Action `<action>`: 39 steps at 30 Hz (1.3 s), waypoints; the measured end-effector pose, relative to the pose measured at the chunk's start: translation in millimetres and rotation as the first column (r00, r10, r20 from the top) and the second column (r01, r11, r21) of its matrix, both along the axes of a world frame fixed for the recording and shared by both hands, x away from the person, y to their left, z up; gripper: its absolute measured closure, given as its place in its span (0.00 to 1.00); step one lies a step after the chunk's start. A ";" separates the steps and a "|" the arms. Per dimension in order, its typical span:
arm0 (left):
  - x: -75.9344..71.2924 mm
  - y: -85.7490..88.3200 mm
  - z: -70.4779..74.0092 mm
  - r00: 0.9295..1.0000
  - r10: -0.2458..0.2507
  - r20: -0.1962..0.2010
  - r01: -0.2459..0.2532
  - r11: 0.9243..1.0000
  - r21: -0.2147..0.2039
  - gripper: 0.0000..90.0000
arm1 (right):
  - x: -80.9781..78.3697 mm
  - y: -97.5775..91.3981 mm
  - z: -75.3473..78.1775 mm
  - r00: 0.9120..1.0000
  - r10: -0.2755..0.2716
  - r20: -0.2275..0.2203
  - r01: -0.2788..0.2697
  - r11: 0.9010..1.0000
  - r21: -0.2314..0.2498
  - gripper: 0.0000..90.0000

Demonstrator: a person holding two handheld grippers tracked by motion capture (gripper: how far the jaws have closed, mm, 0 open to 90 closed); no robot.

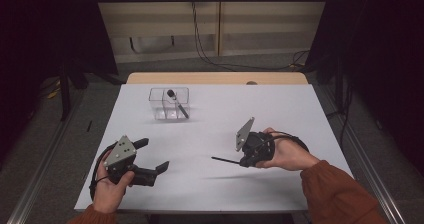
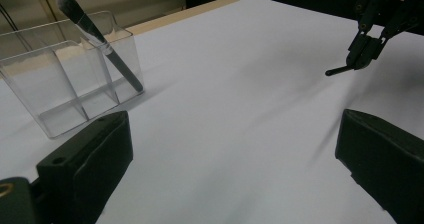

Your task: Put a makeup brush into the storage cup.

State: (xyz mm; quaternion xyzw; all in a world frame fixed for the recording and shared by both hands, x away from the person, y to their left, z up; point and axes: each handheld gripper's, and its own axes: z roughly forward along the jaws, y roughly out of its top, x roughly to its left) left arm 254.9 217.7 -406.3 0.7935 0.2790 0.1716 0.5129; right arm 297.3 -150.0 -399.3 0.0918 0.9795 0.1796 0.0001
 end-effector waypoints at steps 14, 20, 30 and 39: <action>6.7 -25.8 29.4 0.994 -0.098 0.050 0.098 0.995 0.002 0.03 | 2.2 -0.6 -1.3 1.000 -0.001 -0.014 0.001 1.000 0.006 0.97; 8.2 -40.7 24.0 0.987 -0.161 0.019 0.160 0.987 0.020 0.03 | 2.0 0.5 -2.4 1.000 0.008 -0.013 -0.008 1.000 0.011 0.96; 12.5 -65.8 22.6 0.976 -0.219 0.013 0.218 0.975 0.040 0.03 | 1.9 1.6 -2.8 1.000 0.013 -0.027 -0.012 1.000 0.019 0.97; 12.8 -83.0 23.5 0.966 -0.258 0.000 0.258 0.965 0.043 0.02 | 1.4 3.1 -2.8 0.999 0.021 -0.026 -0.020 1.000 0.023 0.96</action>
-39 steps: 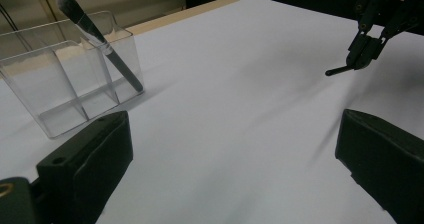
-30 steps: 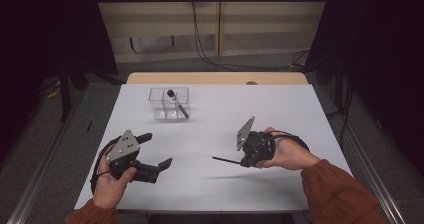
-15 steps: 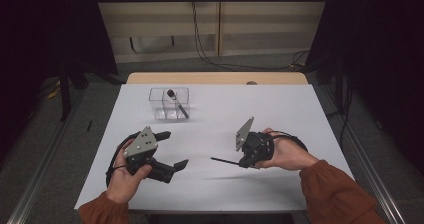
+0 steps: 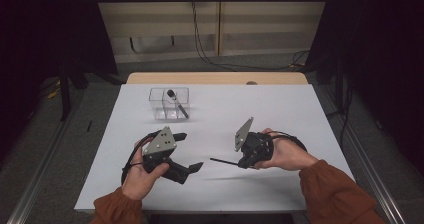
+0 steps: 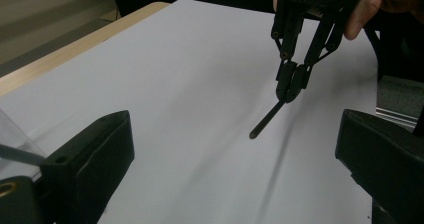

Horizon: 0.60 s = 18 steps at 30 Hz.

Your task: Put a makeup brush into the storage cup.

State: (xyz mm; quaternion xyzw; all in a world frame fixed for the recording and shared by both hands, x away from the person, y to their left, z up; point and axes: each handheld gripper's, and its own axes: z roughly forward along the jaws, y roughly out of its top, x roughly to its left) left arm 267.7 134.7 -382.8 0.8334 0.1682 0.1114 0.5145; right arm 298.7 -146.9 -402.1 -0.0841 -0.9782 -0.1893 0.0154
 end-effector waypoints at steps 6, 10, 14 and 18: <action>3.5 -9.1 4.4 1.000 -0.024 -0.005 0.024 0.999 0.031 0.03 | 0.6 2.6 -0.3 1.000 0.005 0.000 -0.005 1.000 -0.001 0.96; 5.4 -15.0 3.2 0.999 -0.039 -0.014 0.039 0.998 0.042 0.03 | 0.7 4.5 0.2 1.000 0.007 0.001 -0.007 1.000 0.001 0.96; 7.6 -20.9 2.2 0.998 -0.061 -0.029 0.063 0.996 0.057 0.03 | 0.8 7.0 0.5 1.000 0.013 0.001 -0.013 1.000 0.001 0.96; 9.8 -27.1 1.1 0.997 -0.071 -0.035 0.074 0.994 0.076 0.02 | 1.3 9.3 0.9 1.000 0.020 0.001 -0.020 1.000 0.003 0.96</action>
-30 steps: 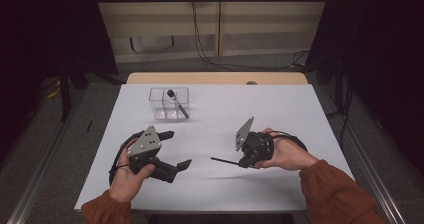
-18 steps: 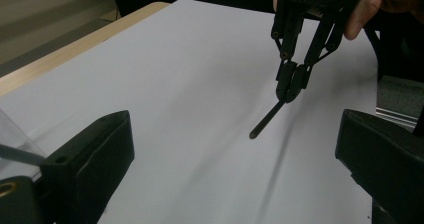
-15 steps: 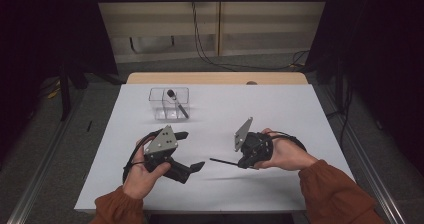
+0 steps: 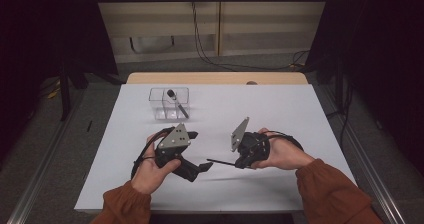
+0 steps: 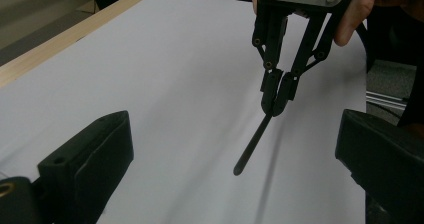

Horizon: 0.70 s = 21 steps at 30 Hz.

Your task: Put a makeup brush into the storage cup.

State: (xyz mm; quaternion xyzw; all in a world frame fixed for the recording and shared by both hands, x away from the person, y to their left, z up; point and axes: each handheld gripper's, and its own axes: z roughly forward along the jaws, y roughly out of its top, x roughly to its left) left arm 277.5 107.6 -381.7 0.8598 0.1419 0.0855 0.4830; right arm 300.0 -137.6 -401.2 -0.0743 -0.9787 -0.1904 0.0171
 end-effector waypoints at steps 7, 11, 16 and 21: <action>5.7 -9.1 -1.4 0.999 -0.028 -0.020 0.029 0.999 0.044 0.03 | 0.4 -0.2 1.3 1.000 0.008 0.000 -0.008 1.000 -0.003 0.96; 11.2 -13.3 -2.1 0.999 -0.034 -0.036 0.037 0.995 0.093 0.03 | 0.5 -0.3 2.9 1.000 0.001 -0.003 -0.001 1.000 -0.011 0.96; 14.3 -19.7 -2.8 0.995 -0.072 -0.064 0.081 0.985 0.151 0.05 | 2.1 1.6 1.1 1.000 0.011 -0.008 -0.011 1.000 -0.018 0.96; 13.0 -26.2 0.0 0.993 -0.095 -0.071 0.108 0.972 0.211 0.06 | 2.7 3.5 1.7 1.000 0.015 -0.012 -0.015 0.999 -0.036 0.96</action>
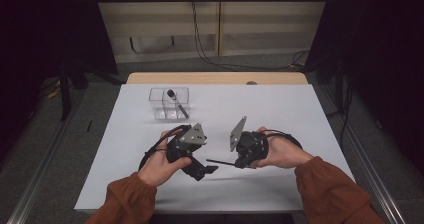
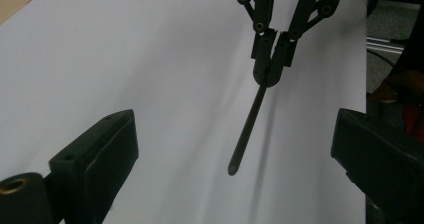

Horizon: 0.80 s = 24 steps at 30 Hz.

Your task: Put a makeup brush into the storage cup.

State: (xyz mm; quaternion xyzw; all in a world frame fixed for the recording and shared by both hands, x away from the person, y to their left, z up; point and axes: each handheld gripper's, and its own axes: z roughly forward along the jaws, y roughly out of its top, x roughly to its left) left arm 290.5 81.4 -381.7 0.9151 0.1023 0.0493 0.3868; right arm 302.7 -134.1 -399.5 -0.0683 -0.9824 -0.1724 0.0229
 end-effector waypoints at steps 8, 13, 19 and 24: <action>6.6 -7.1 -5.9 0.998 -0.018 -0.063 0.025 0.994 0.107 0.05 | 0.6 2.3 0.6 1.000 0.021 -0.005 -0.021 0.999 -0.026 0.96; 10.3 -8.9 -9.9 0.997 -0.024 -0.078 0.034 0.991 0.129 0.05 | 1.7 2.7 0.5 1.000 0.024 -0.014 -0.025 0.998 -0.055 0.96; 13.6 -8.7 -13.7 0.994 -0.051 -0.100 0.068 0.982 0.176 0.07 | 1.5 4.9 -0.6 0.999 0.039 -0.018 -0.040 0.997 -0.066 0.96; 16.0 -9.2 -18.6 0.987 -0.082 -0.136 0.110 0.971 0.211 0.08 | 1.1 7.7 -1.2 0.999 0.044 -0.024 -0.046 0.996 -0.079 0.96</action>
